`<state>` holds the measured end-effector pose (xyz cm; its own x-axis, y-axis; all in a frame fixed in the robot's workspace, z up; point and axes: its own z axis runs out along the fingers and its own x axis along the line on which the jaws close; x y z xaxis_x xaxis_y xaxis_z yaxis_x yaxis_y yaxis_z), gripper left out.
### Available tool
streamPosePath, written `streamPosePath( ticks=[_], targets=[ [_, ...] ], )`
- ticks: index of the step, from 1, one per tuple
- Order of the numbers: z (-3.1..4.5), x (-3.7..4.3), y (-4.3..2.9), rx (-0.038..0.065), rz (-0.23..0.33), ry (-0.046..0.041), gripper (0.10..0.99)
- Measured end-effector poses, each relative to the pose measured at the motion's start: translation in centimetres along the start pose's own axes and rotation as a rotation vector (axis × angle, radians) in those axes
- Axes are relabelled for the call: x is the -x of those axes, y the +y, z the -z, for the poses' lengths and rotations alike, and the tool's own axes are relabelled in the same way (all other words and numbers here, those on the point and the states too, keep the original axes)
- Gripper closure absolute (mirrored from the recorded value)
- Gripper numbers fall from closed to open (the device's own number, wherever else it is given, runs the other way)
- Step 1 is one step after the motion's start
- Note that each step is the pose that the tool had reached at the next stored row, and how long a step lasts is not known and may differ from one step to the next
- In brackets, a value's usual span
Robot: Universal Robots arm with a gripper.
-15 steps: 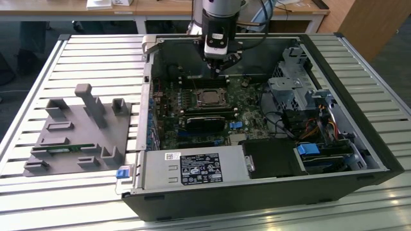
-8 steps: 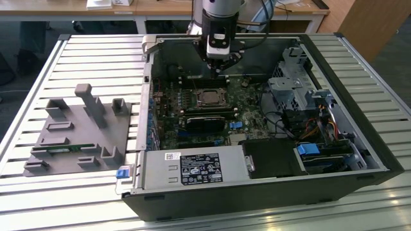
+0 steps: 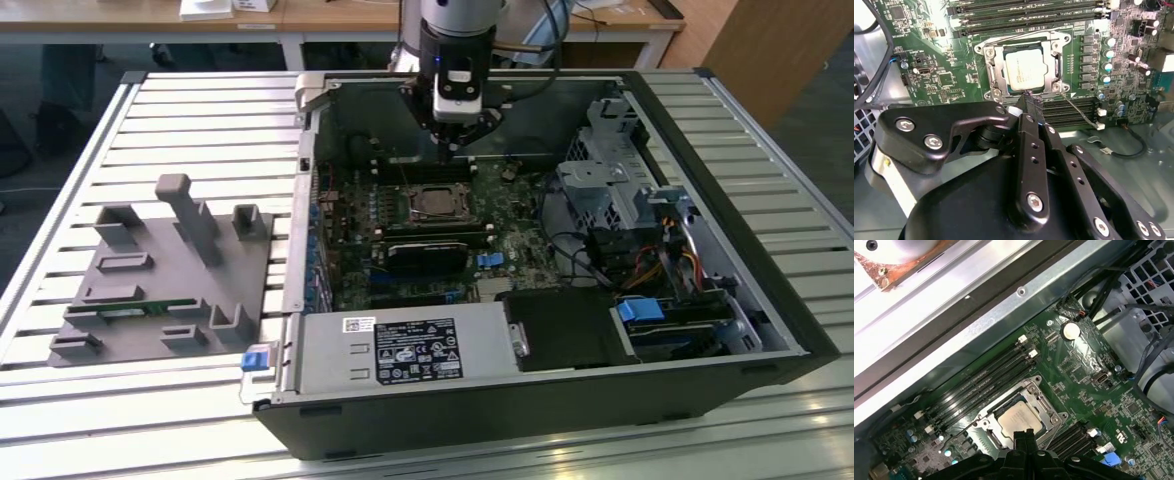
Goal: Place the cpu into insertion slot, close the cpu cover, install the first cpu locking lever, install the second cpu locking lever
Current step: 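Install the first cpu locking lever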
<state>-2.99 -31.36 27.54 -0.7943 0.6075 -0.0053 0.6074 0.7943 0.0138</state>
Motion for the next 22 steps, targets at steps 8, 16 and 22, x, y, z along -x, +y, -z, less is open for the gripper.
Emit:
streamPosePath(
  ticks=[8,16,22],
  targets=[
    [0.0,0.01,-0.01,0.0,0.043,0.0005,0.98],
    [0.0,0.01,-0.01,0.001,0.094,0.0013,0.98],
    [0.0,0.01,-0.02,0.001,0.133,0.0018,0.98]
  ],
)
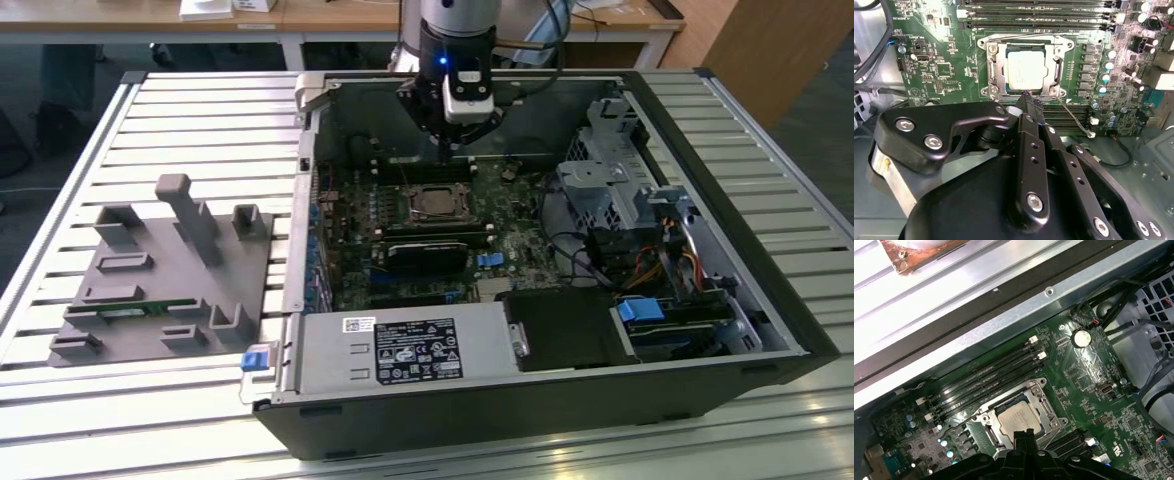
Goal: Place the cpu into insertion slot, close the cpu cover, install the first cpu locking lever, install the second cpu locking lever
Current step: 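Install the first cpu locking lever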
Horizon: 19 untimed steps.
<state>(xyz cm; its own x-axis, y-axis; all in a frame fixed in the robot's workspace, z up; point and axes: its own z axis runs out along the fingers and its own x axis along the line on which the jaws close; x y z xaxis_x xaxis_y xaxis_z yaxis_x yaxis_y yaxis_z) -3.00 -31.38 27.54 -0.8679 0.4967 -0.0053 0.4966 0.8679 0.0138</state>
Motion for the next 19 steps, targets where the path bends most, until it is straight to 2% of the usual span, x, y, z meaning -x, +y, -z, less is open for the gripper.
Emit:
streamPosePath(
  ticks=[7,19],
  targets=[
    [0.0,0.0,-0.01,0.0,0.053,0.0008,0.98],
    [-0.03,0.0,-0.01,0.002,0.255,0.003,0.98]
  ],
)
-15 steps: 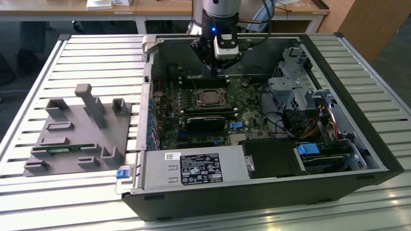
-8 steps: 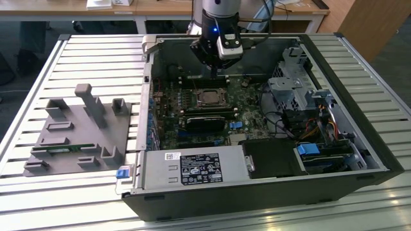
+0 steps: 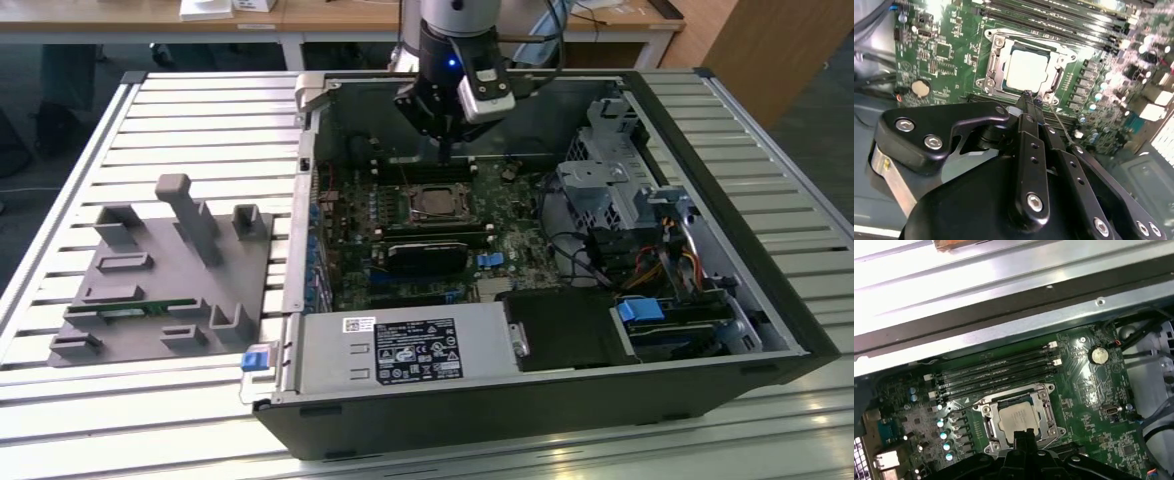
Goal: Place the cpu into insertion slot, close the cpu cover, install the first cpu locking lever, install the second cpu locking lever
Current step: 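Install the first cpu locking lever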
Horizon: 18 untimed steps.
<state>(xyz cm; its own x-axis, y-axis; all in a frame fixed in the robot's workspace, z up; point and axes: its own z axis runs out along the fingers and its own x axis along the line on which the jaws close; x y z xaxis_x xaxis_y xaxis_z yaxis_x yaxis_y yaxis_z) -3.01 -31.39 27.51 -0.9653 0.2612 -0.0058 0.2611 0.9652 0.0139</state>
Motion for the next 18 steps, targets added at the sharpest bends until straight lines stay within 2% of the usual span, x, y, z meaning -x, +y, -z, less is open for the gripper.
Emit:
streamPosePath(
  ticks=[10,18],
  targets=[
    [-0.02,0.0,0.0,0.002,0.158,-0.0034,0.98],
    [-0.02,0.0,-0.01,0.004,0.259,-0.0081,0.98]
  ],
)
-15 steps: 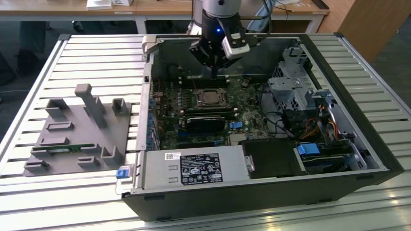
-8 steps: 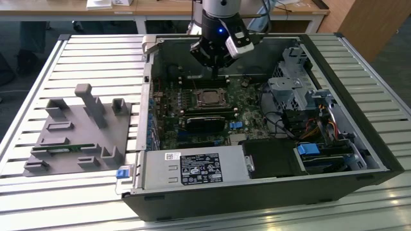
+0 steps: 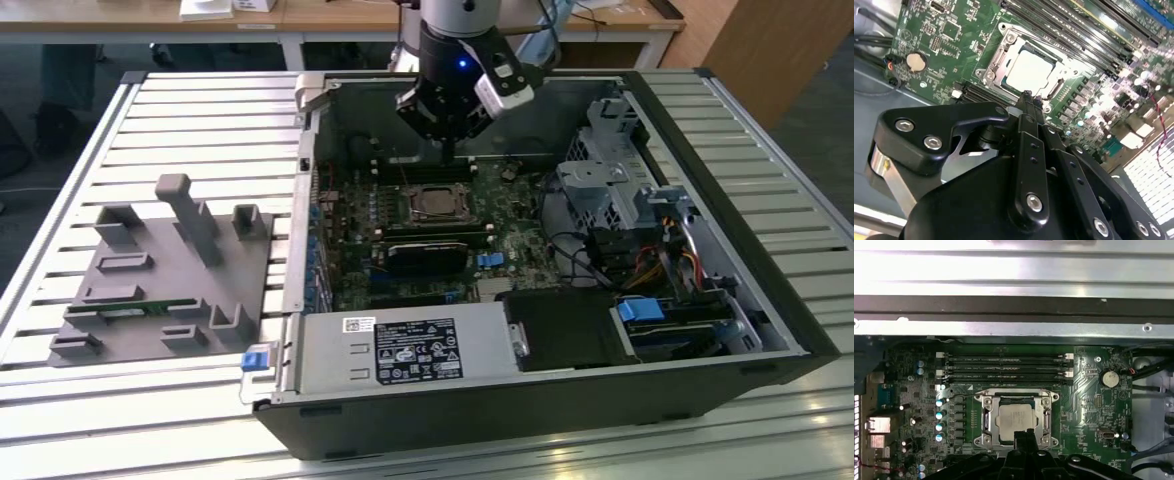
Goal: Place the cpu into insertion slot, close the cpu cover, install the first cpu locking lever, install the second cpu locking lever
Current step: 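Install the first cpu locking lever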
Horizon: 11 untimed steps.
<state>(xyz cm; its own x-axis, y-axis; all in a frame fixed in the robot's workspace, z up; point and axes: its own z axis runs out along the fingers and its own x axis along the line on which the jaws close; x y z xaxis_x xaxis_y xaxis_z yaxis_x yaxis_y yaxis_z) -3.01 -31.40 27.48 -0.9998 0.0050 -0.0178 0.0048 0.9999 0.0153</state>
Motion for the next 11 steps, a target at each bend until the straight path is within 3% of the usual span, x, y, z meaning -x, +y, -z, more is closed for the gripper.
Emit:
streamPosePath(
  ticks=[11],
  targets=[
    [-0.01,-0.03,0.0,0.001,0.076,-0.0097,0.98]
  ],
)
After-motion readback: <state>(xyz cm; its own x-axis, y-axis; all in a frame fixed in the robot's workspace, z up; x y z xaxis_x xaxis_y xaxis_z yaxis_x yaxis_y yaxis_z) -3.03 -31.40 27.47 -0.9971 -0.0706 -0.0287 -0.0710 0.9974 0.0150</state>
